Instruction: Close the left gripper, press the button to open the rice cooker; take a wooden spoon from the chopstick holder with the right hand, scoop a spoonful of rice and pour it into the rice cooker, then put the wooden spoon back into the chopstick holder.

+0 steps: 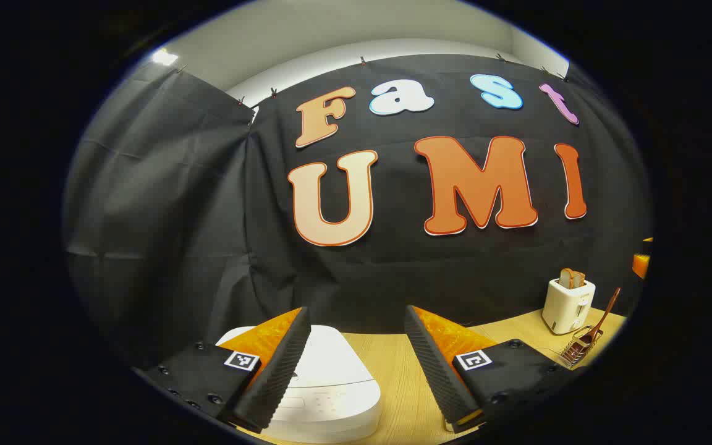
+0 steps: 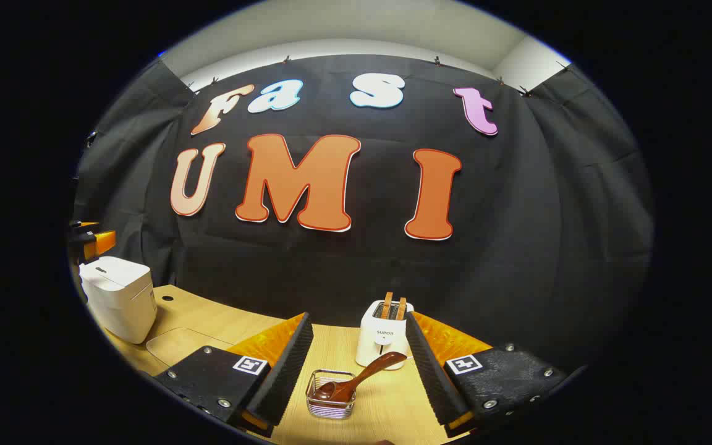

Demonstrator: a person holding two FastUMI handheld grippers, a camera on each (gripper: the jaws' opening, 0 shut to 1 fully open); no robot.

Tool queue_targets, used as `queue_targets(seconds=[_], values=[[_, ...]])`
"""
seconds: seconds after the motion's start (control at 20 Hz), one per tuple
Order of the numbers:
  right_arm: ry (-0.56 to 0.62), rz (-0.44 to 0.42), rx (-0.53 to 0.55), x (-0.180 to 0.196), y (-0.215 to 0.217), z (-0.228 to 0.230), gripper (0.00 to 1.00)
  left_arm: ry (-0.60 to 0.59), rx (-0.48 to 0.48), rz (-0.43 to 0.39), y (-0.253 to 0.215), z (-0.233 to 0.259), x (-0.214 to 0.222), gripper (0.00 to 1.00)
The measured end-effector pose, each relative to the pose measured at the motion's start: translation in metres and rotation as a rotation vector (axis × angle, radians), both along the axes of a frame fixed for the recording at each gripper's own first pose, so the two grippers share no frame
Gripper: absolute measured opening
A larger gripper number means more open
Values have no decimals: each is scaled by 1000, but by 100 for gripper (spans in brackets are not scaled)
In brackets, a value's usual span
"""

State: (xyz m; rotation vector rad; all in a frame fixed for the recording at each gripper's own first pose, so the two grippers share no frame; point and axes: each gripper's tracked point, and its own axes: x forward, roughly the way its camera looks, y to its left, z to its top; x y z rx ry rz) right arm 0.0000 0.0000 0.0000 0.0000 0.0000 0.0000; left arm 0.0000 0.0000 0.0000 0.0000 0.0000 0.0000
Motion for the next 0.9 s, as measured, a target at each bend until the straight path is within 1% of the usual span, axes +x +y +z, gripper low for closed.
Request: queue_targets(seconds=[0.05, 0.2, 0.3, 0.35, 0.4, 0.55, 0.6, 0.7, 0.75, 0.8, 0.9], values=[[-3, 1, 3, 0, 0, 1, 90, -2, 3, -2, -1, 1, 0, 98], [-6, 4, 19, -2, -3, 5, 90, -13, -6, -35, -7, 7, -3, 99], [-12, 2, 28, -3, -4, 8, 90, -22, -2, -41, -8, 10, -5, 99], [-11, 6, 30, -4, -3, 9, 90, -25, 2, -42, -9, 12, -5, 97], [-15, 9, 26, -5, -3, 12, 89, -27, 5, -39, -9, 14, -6, 99], [-32, 2, -11, -5, -1, 20, 90, -29, 9, -38, -8, 16, -5, 97], [-33, 0, -22, -4, -1, 22, 89, -27, 13, -38, -8, 16, -6, 99], [-43, 4, -26, -5, 2, 30, 91, -26, 17, -34, -8, 18, -6, 99], [-49, 10, -22, -6, 3, 33, 89, -33, 9, -45, -10, 20, -7, 99], [-58, 22, -19, -6, 6, 38, 89, -38, -2, -62, -13, 22, -5, 94], [-72, 22, -19, -4, 5, 43, 90, -36, -10, -84, -18, 21, -5, 92]])
